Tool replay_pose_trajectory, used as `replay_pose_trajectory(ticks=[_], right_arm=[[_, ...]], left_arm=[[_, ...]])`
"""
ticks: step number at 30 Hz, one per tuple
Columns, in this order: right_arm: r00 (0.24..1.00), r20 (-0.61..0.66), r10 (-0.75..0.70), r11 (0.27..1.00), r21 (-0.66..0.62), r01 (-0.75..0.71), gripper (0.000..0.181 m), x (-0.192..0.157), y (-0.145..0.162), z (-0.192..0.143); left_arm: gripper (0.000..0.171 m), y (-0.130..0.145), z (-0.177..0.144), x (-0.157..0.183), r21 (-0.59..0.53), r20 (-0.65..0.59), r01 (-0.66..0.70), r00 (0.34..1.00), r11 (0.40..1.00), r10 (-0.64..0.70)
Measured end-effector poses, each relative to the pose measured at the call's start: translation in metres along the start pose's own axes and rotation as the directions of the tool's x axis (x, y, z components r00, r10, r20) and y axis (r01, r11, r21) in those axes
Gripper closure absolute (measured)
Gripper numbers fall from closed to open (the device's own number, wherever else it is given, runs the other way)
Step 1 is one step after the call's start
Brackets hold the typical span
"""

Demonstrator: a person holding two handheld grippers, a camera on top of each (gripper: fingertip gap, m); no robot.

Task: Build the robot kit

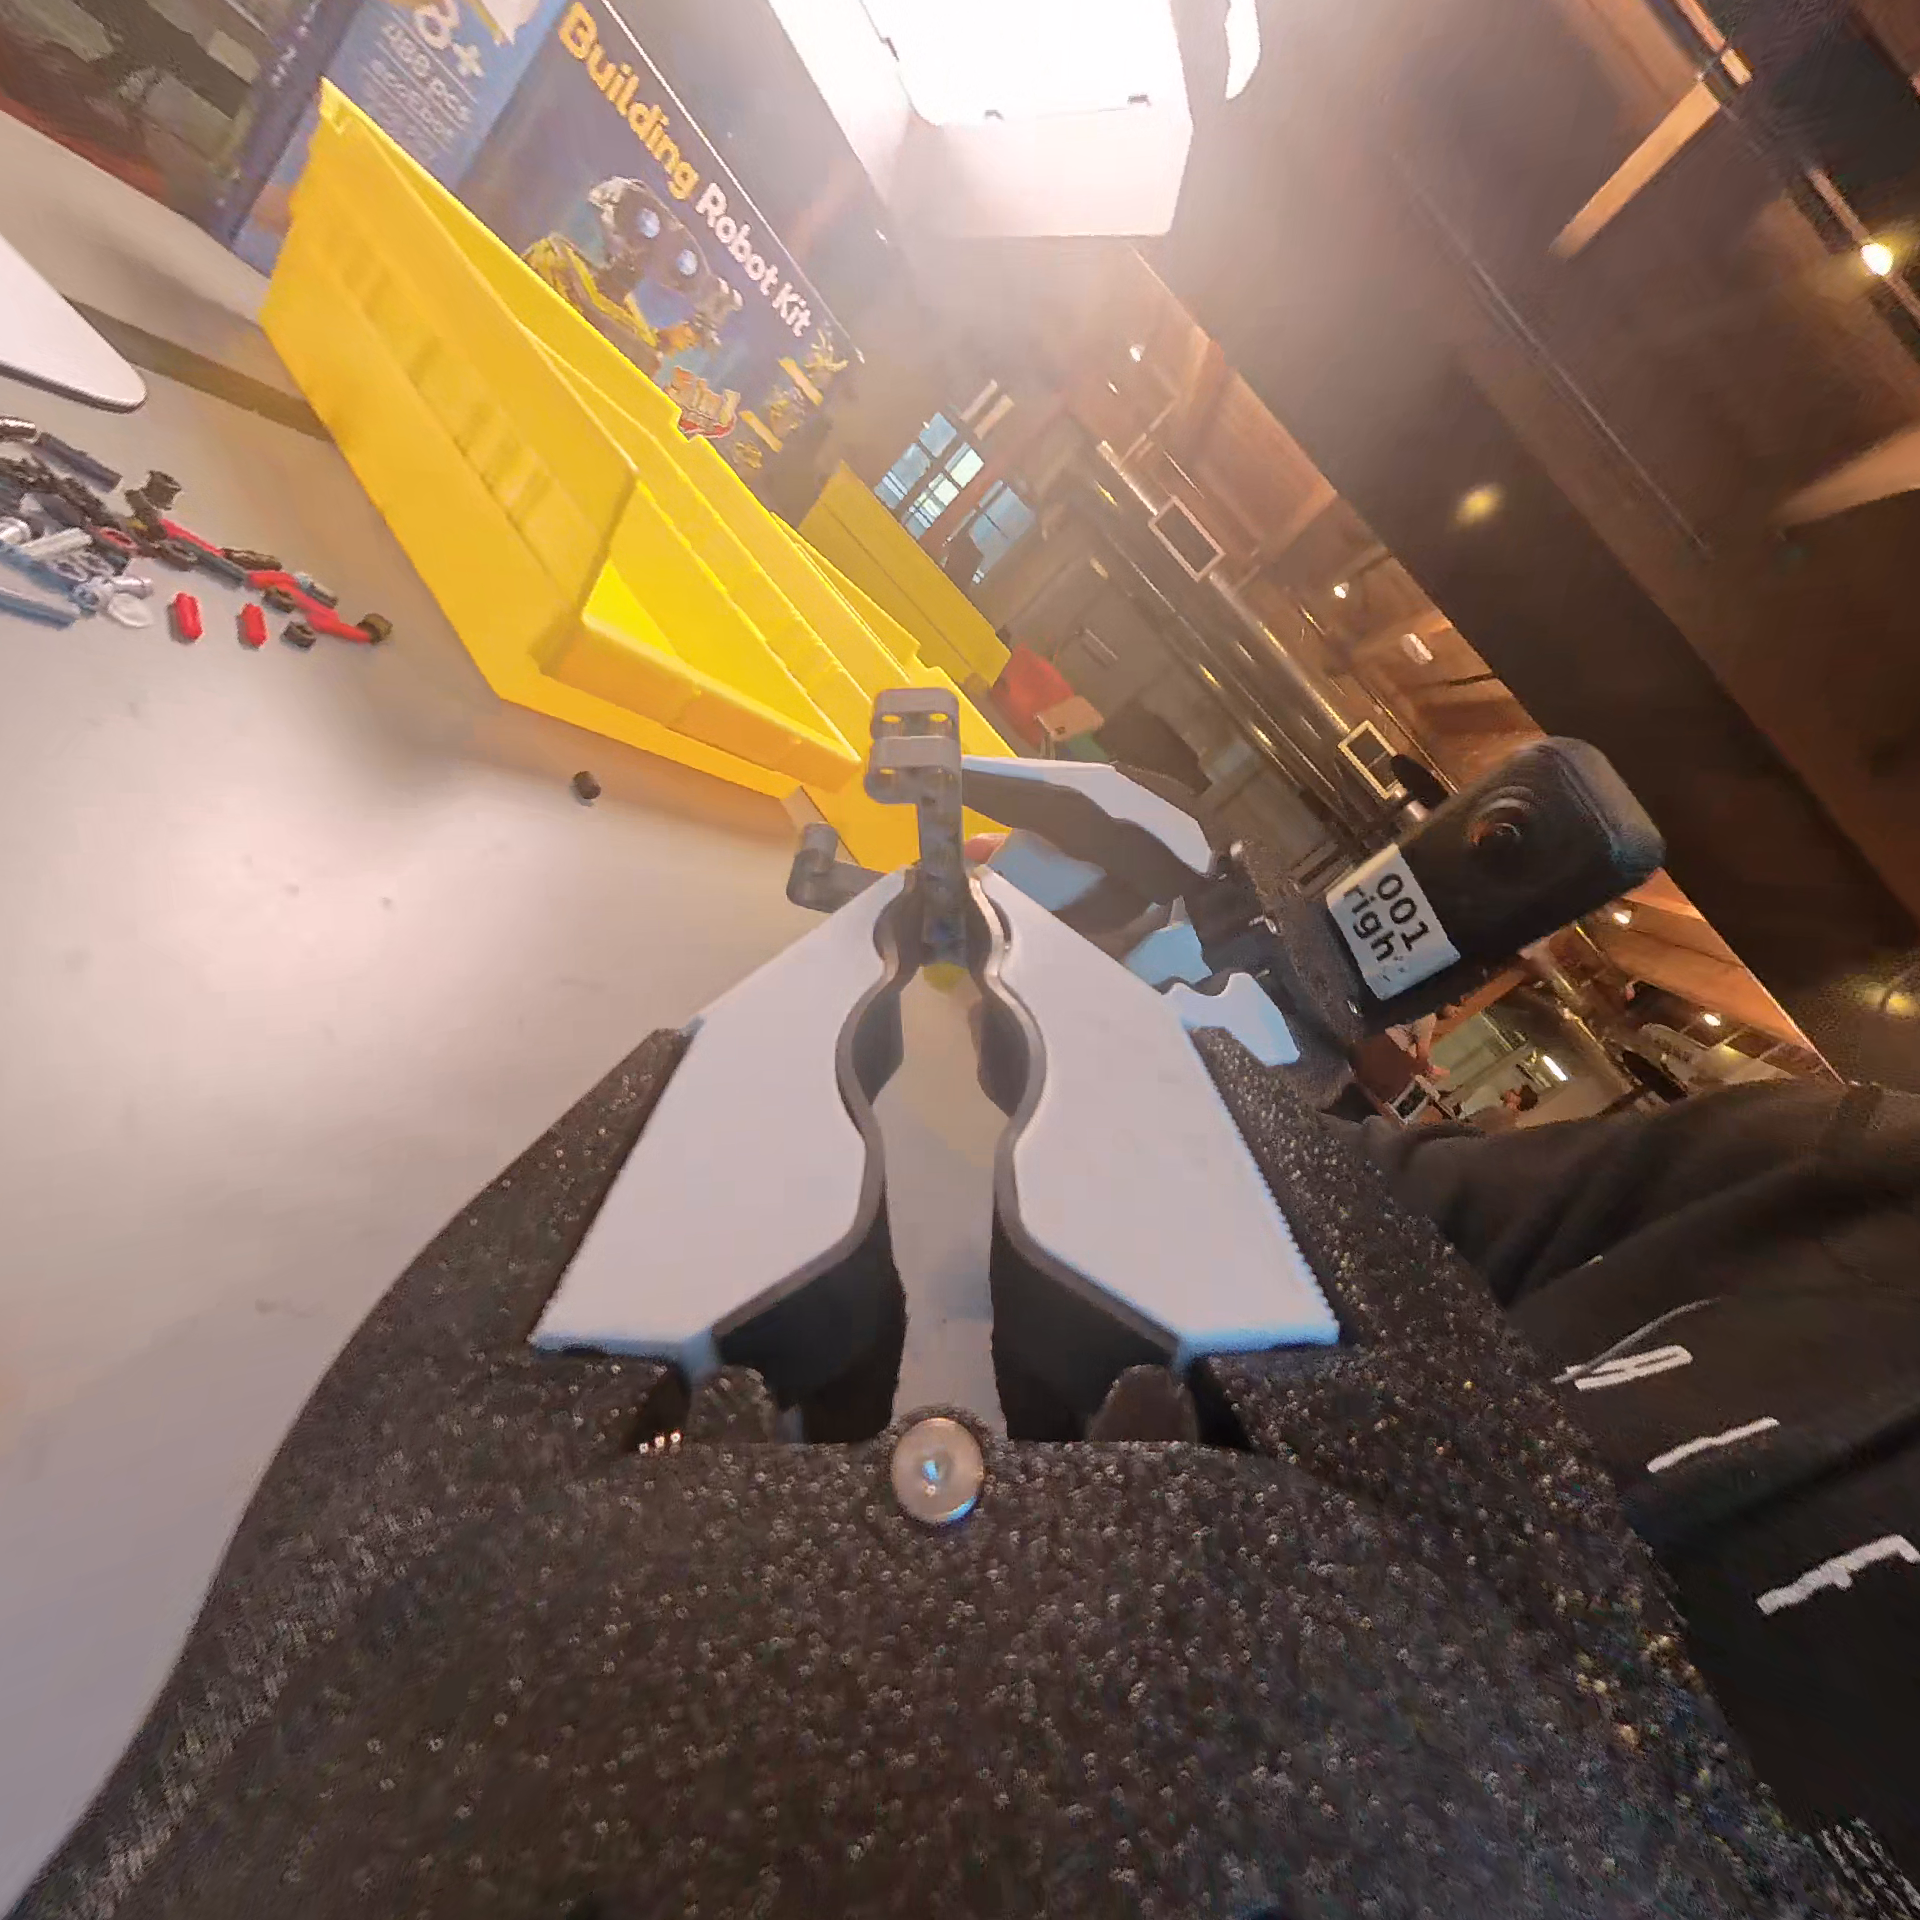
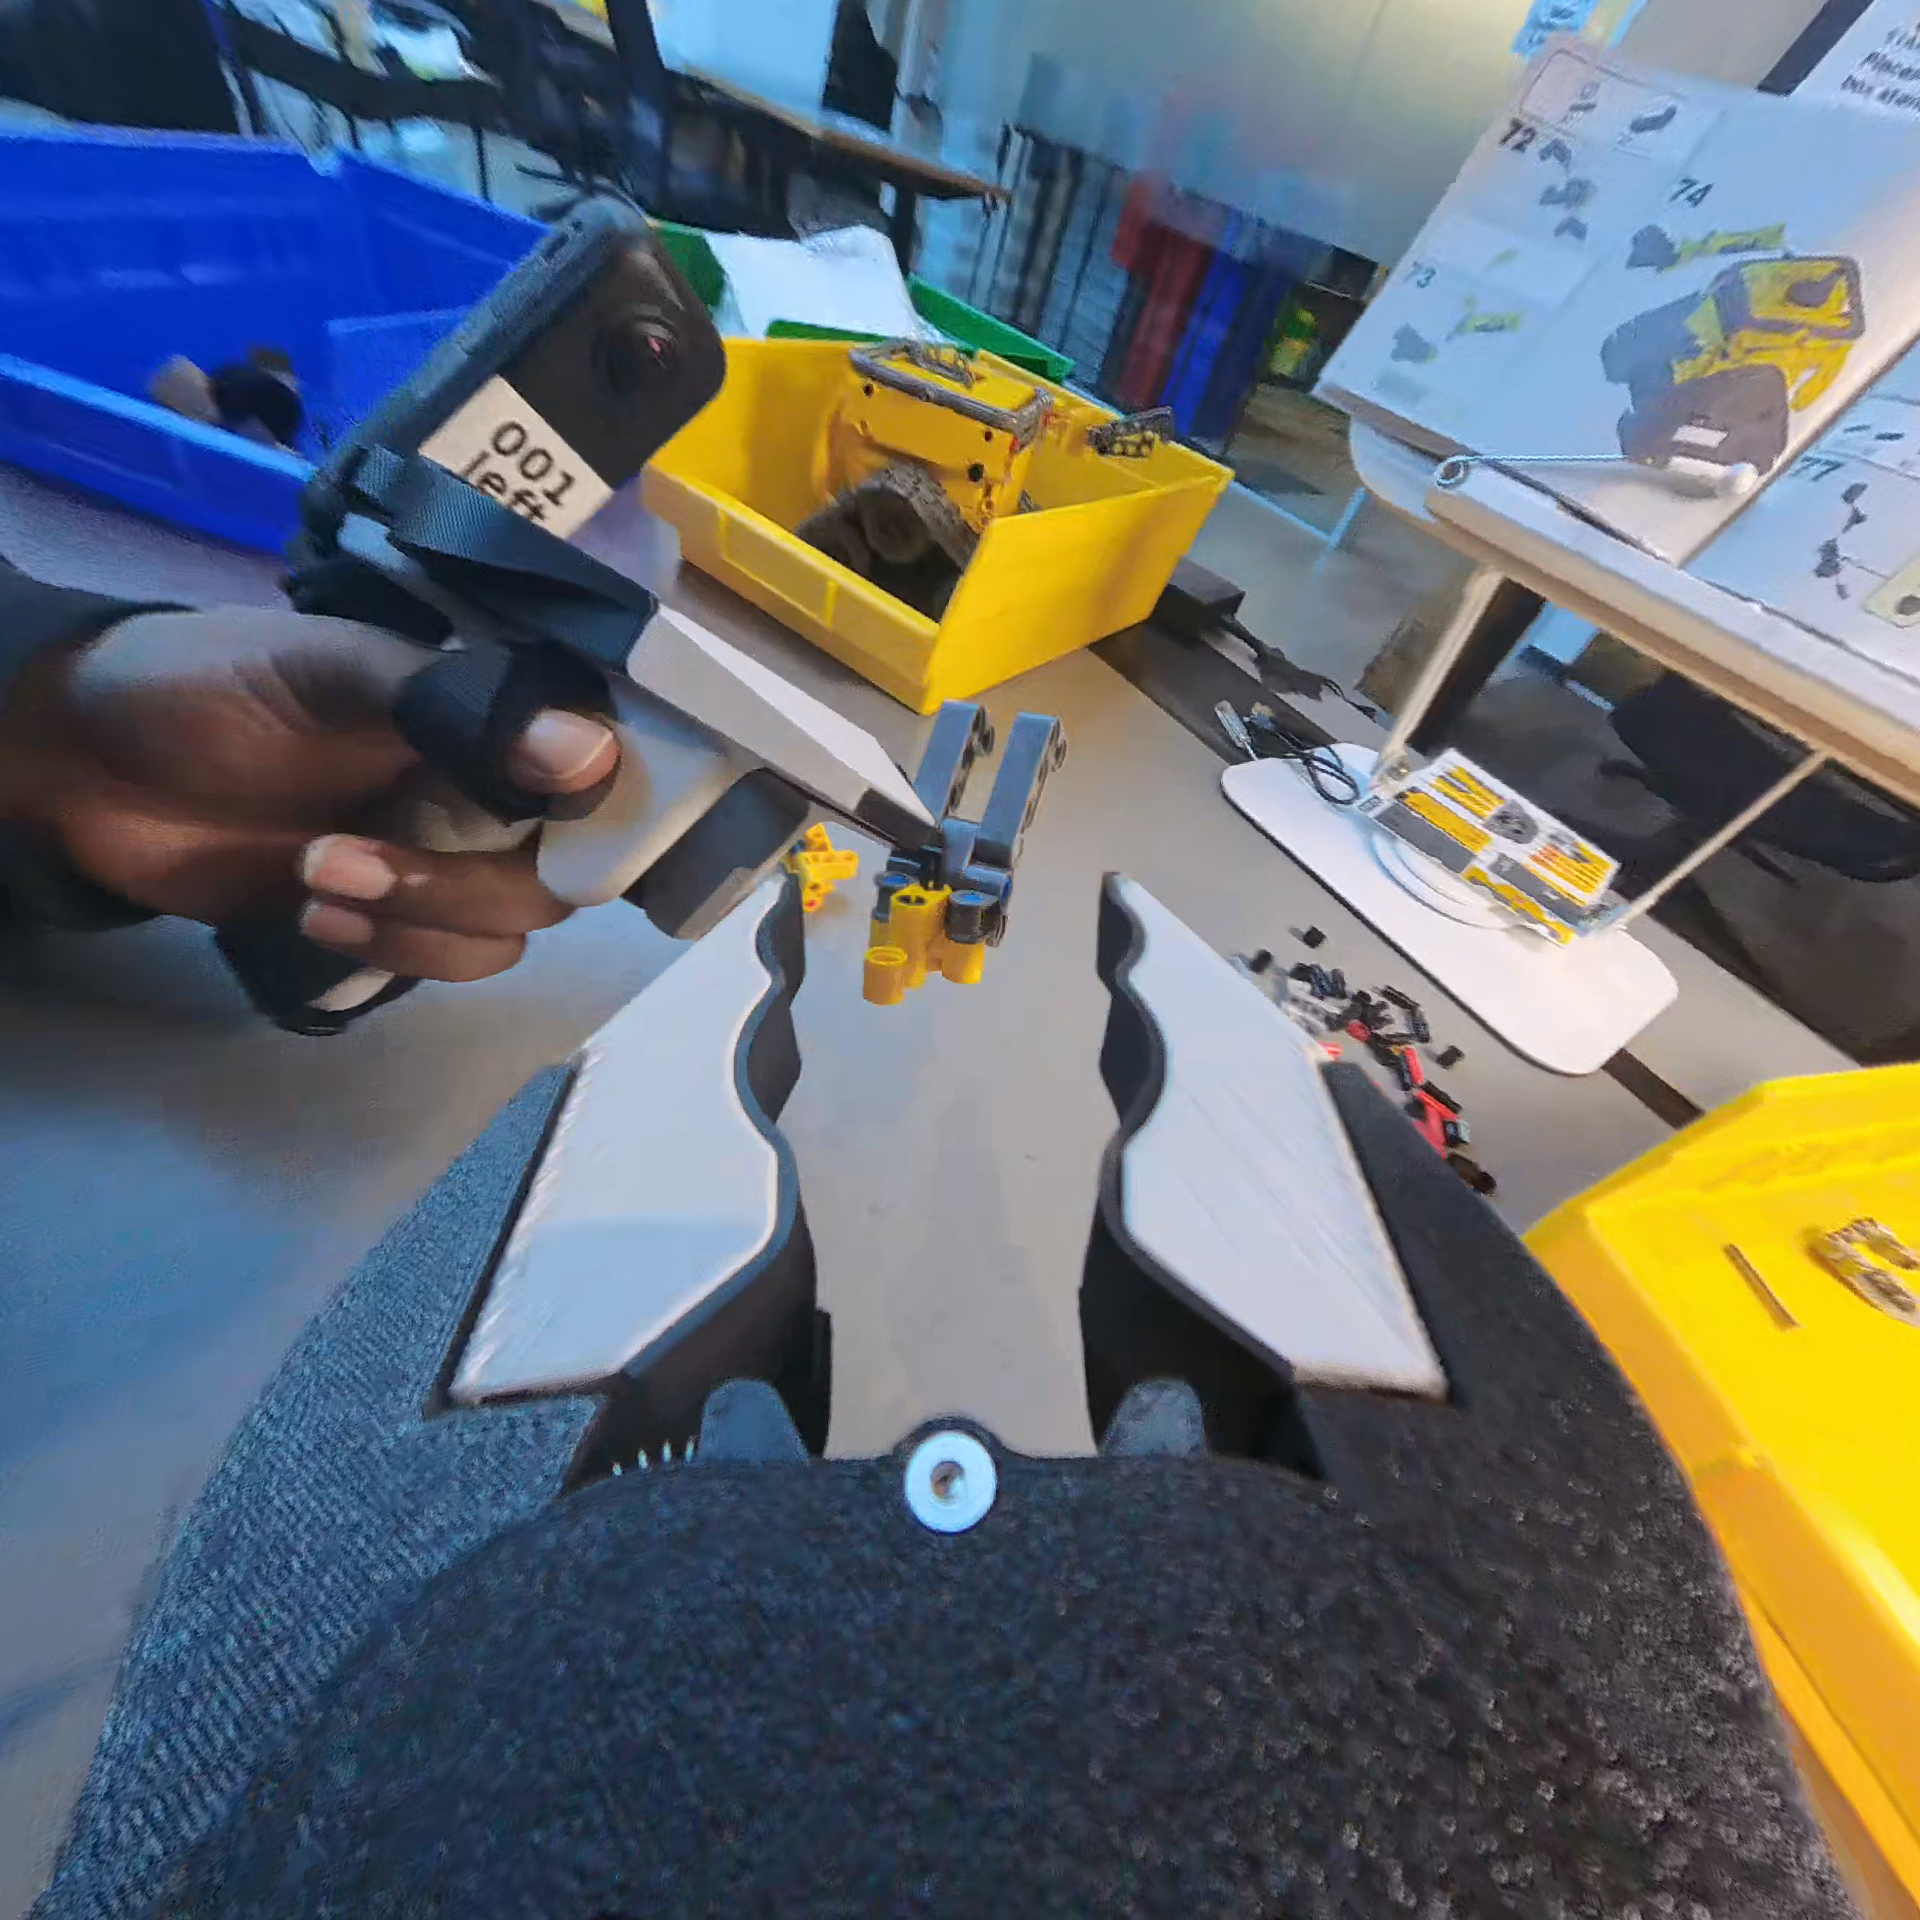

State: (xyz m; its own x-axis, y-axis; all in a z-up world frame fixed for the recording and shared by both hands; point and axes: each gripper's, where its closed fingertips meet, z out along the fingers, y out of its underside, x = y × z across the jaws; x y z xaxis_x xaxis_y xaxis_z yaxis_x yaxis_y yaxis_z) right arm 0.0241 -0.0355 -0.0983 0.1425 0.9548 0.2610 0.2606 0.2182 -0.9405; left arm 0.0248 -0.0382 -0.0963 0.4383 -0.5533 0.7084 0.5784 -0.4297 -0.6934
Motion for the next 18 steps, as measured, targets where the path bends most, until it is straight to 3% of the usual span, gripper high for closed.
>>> replay_pose_trajectory(ticks=[5, 8, 11, 13, 15, 18], right_arm=[[0.982, -0.065, -0.18, 0.983, -0.044, 0.177, 0.152, 0.001, 0.003, 0.016], [0.992, 0.019, -0.128, 0.992, 0.017, 0.128, 0.154, -0.002, 0.0, 0.013], [0.973, 0.226, 0.039, 0.988, 0.137, -0.071, 0.154, -0.006, -0.011, 0.0], [0.887, 0.431, 0.168, 0.947, 0.18, -0.267, 0.154, -0.013, -0.022, -0.014], [0.804, 0.539, 0.253, 0.878, 0.222, -0.424, 0.154, -0.011, -0.032, -0.024], [0.718, 0.636, 0.283, 0.83, 0.213, -0.515, 0.154, -0.019, -0.036, -0.031]], left_arm=[[0.165, 0.004, 0.0, -0.001, 0.007, 0.016, 0.015, 1.0, 1.0, -0.015], [0.15, 0.0, -0.004, 0.007, -0.046, -0.025, -0.046, 0.999, 0.998, 0.045], [0.142, -0.003, -0.014, 0.01, -0.142, -0.048, -0.225, 0.974, 0.964, 0.221], [0.139, -0.001, -0.017, 0.015, -0.195, -0.09, -0.347, 0.938, 0.917, 0.336], [0.134, 0.014, -0.016, 0.022, -0.267, -0.164, -0.392, 0.919, 0.881, 0.359], [0.137, 0.026, -0.009, 0.032, -0.274, -0.208, -0.387, 0.917, 0.88, 0.339]])
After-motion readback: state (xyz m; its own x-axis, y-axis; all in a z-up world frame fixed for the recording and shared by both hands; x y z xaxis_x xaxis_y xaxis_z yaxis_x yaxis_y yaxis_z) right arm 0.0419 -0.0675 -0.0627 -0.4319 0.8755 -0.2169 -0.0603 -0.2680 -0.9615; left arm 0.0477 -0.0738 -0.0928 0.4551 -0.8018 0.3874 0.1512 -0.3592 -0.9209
